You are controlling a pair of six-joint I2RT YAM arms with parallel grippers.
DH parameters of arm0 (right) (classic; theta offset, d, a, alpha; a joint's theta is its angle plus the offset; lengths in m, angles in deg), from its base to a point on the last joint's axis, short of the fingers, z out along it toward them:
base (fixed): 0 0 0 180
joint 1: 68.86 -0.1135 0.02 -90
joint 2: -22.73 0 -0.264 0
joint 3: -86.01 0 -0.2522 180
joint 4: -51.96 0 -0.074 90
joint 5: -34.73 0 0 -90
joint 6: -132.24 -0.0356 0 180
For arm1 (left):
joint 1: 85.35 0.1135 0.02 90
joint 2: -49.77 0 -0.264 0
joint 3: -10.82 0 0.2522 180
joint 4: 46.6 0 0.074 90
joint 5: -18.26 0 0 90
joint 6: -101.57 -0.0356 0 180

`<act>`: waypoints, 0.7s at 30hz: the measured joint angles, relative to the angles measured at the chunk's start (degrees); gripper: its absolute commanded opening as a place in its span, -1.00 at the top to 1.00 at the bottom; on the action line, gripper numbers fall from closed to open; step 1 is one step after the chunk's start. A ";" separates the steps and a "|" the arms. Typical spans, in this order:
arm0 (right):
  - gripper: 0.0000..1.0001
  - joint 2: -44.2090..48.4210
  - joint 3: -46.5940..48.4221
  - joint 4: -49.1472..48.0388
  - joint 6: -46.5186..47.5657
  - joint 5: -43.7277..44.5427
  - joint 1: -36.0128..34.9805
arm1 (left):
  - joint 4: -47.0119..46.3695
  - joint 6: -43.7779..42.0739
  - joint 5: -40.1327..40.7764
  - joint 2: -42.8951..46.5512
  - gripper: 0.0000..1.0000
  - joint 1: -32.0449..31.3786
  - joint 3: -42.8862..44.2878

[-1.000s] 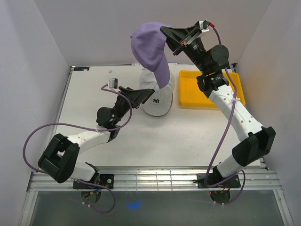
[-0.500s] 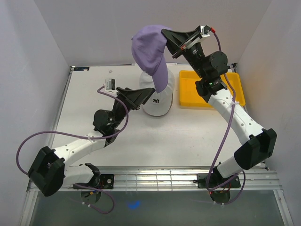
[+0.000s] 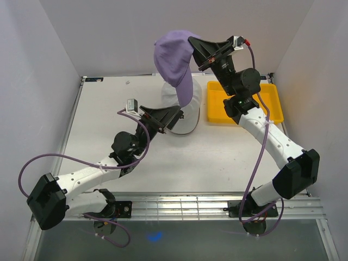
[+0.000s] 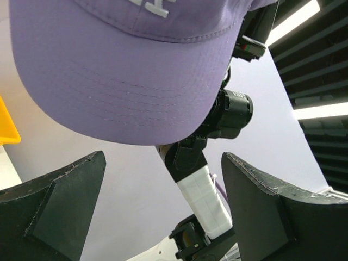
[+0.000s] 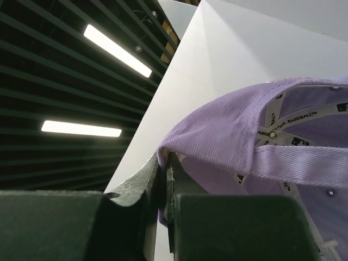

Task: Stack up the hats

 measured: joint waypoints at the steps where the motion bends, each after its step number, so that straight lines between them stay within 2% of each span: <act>1: 0.84 0.00 -0.22 -0.39 0.13 0.33 -0.13 | 0.57 0.15 0.81 0.28 -0.96 -0.22 -0.22; 12: 0.84 1.53 -3.50 -3.82 0.50 2.38 -1.44 | 1.55 2.78 5.55 -0.07 -0.96 -0.28 -0.11; 21: 0.84 3.72 -7.76 -6.97 0.44 3.76 -1.79 | 0.98 4.55 6.27 -1.84 -0.96 0.11 0.20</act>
